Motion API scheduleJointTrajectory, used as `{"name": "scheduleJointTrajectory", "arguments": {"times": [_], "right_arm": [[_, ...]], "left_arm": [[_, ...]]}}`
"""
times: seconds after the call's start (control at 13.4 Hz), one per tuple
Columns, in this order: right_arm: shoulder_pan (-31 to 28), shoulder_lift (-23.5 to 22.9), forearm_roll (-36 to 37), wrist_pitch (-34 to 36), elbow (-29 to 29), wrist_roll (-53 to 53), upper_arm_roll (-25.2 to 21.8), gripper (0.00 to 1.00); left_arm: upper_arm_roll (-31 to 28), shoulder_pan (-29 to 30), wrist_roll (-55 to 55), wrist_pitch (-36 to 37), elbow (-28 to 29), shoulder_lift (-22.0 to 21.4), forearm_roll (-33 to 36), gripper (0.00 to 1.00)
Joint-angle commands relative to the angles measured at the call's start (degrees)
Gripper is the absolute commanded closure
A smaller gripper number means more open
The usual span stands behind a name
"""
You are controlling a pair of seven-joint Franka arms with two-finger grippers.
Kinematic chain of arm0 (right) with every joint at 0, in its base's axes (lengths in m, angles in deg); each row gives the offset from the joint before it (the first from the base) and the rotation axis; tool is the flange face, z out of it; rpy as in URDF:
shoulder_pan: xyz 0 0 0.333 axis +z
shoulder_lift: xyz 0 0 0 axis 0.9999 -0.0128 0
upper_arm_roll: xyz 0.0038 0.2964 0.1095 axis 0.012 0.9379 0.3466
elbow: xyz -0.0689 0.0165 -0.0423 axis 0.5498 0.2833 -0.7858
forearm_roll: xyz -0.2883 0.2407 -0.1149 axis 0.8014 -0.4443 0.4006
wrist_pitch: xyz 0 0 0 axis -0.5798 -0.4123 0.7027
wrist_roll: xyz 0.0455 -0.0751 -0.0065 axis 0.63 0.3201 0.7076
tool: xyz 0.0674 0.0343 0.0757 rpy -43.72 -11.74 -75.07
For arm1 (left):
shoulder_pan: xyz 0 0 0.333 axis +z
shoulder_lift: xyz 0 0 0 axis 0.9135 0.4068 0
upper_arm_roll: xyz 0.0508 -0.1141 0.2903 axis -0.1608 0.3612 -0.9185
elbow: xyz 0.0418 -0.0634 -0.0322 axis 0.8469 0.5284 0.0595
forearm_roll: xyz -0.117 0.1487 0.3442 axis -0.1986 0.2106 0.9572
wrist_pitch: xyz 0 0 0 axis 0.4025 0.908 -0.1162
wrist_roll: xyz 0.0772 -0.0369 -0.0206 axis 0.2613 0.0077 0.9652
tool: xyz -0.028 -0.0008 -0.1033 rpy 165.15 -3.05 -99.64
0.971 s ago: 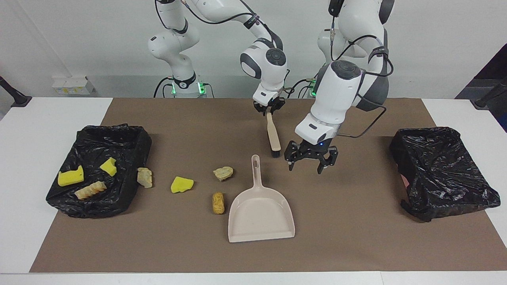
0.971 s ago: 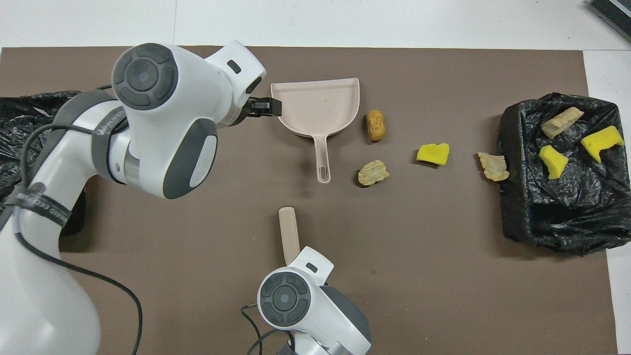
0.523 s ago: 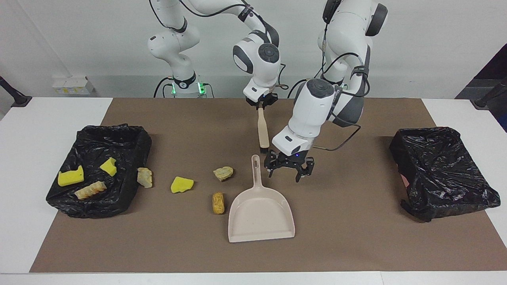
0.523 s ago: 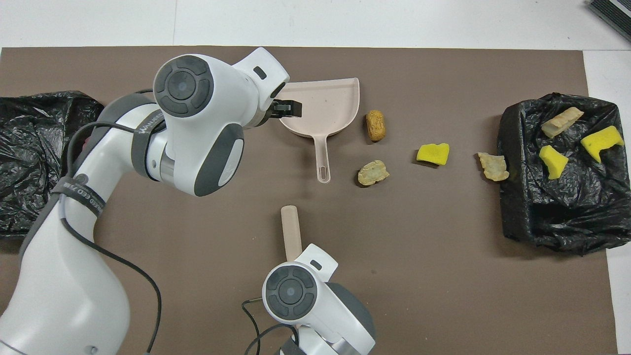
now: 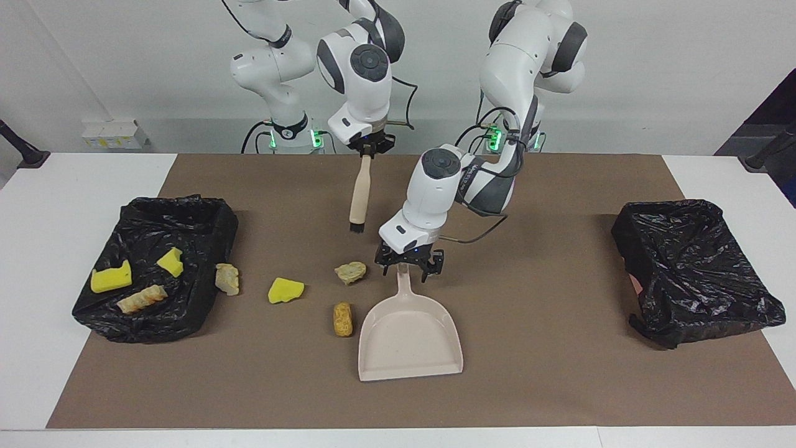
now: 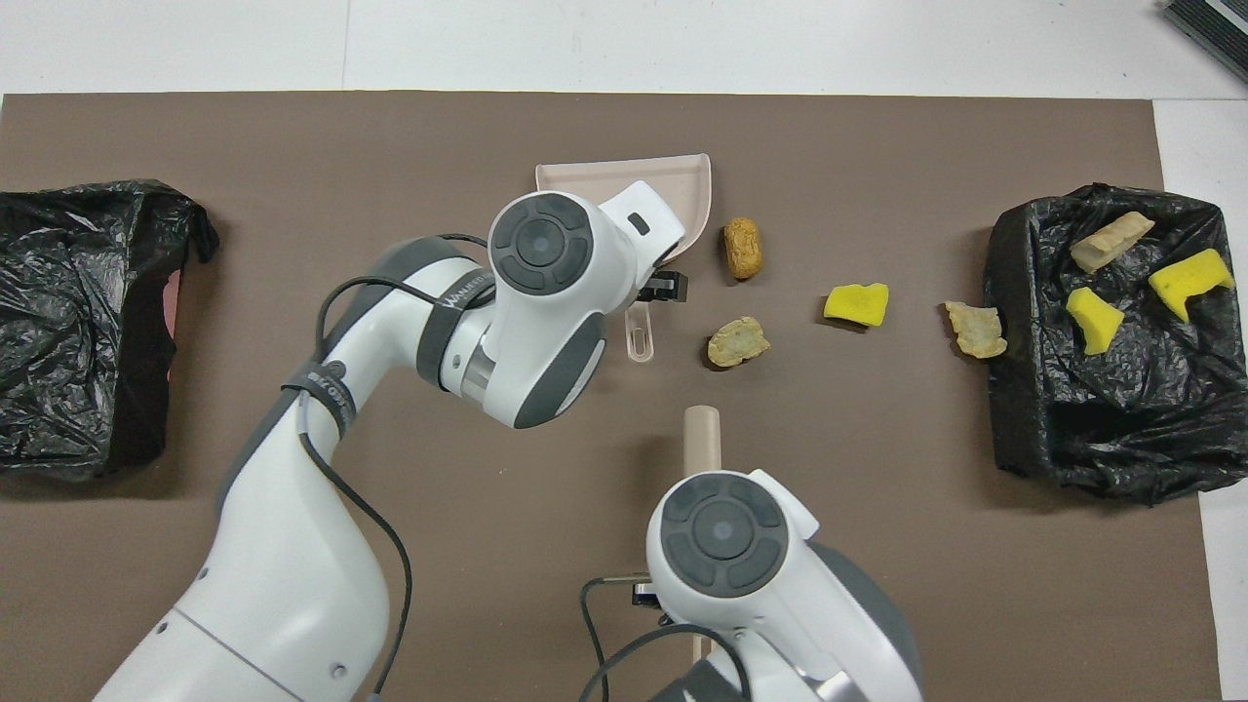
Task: Sweep and dump trash in bin
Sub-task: 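Reach the left gripper toward the dustpan while the right gripper approaches the brush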
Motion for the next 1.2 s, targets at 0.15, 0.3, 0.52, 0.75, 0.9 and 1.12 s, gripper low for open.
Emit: {"name": "scheduleJointTrajectory", "arguments": {"times": [0.15,0.3,0.52,0.75,0.9,1.12], "right_arm": [[-9.16,-3.02,9.04,-2.0,1.76,-6.87,0.57,1.0],[-13.46,-3.81,13.88,-2.88,1.76,-9.42,0.57,1.0],[-18.4,-6.35,21.96,-5.25,1.06,-13.65,0.57,1.0],[-20.94,-7.15,31.86,-6.66,-0.16,-13.57,0.57,1.0],[-23.4,-7.68,34.64,-9.38,-1.31,-13.57,0.57,1.0],[-24.64,-10.22,35.35,-12.9,-2.36,-12.25,0.57,1.0]], "left_arm": [[-0.65,-0.55,0.75,0.07,0.57,-0.59,1.09,0.01],[-0.48,-0.55,0.57,0.86,1.09,-0.59,1.09,0.36],[-0.48,0.15,0.4,5.7,0.74,-0.85,1.09,1.0],[-1.09,0.58,-6.68,5.79,0.83,-2.95,1.1,1.0],[-1.0,3.82,-13.72,7.01,1.35,-5.58,1.09,1.0],[-1.0,6.73,-32.67,10.44,4.24,-9.8,1.09,1.0]]}}
